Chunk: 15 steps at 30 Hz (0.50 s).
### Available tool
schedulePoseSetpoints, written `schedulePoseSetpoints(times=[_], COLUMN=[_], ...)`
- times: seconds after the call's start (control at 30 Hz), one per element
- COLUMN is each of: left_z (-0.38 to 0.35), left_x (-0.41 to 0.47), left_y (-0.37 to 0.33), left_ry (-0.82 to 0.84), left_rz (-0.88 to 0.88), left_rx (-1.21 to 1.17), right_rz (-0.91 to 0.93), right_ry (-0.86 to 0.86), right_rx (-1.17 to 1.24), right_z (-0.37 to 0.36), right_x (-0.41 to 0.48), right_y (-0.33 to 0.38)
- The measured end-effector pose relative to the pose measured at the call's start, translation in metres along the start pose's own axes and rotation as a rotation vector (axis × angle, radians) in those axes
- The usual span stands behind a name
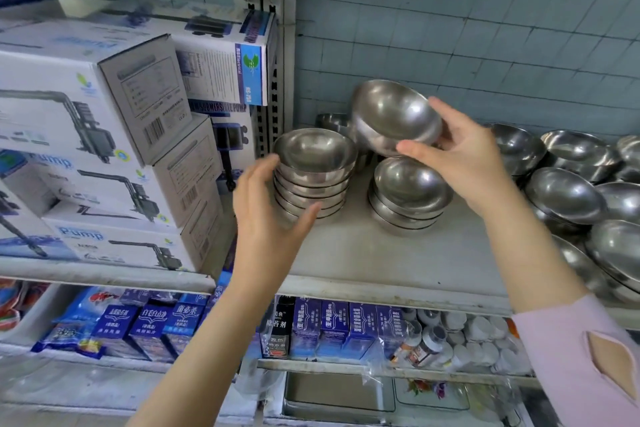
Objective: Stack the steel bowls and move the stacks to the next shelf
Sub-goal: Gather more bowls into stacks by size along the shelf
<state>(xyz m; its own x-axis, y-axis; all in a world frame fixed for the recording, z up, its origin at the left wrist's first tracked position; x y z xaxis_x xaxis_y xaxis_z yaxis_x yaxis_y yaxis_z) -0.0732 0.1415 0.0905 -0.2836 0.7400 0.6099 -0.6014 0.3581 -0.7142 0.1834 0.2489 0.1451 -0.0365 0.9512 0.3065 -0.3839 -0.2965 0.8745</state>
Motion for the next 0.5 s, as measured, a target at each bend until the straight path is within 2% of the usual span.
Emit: schedulePoseSetpoints(times=[0.07,0.2,0.27,0.37,0.5], left_z=[-0.014,-0.095,-0.132,-0.163,-0.169], left_x=[-0.023,-0.055,-0.06,-0.054,-0.04], left_y=[-0.01,-0.008,0.001,0.003,-0.003], left_ry=[0.109,0.556,0.686,0.695,0.557], left_rz=[-0.035,0.112,0.194,0.244,0.262], left_rx=[-0.054,-0.099,-0.093,-0.096,-0.104], right_rz=[-0.042,-0.132,-0.139,-0.127,-0.099], right_ry=[-0.045,-0.031,-0.028,-0.035,-0.032], right_rx=[-0.003,-0.157,-0.216,-0.214,-0.221], right_z=[0.025,0.037,0.036,0.029,0.022], right_x=[-0.013,-0.035,-0.042,-0.049,-0.051], right_y=[-0.016,-0.049,-0.058,-0.061,-0.064])
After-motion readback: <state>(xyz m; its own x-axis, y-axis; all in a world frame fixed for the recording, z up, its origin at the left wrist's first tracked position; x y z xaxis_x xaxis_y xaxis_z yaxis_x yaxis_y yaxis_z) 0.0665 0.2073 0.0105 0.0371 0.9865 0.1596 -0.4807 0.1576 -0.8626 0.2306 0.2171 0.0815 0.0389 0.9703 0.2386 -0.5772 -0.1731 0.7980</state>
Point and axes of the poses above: each hand's wrist, its own x-axis towards the middle knuckle, its own z-axis out of the back of the hand, y = z × x, the point moved 8 cm from there along x, towards the middle knuckle, and after that the axes turned 1 degree about -y, right-handed, at the moved point
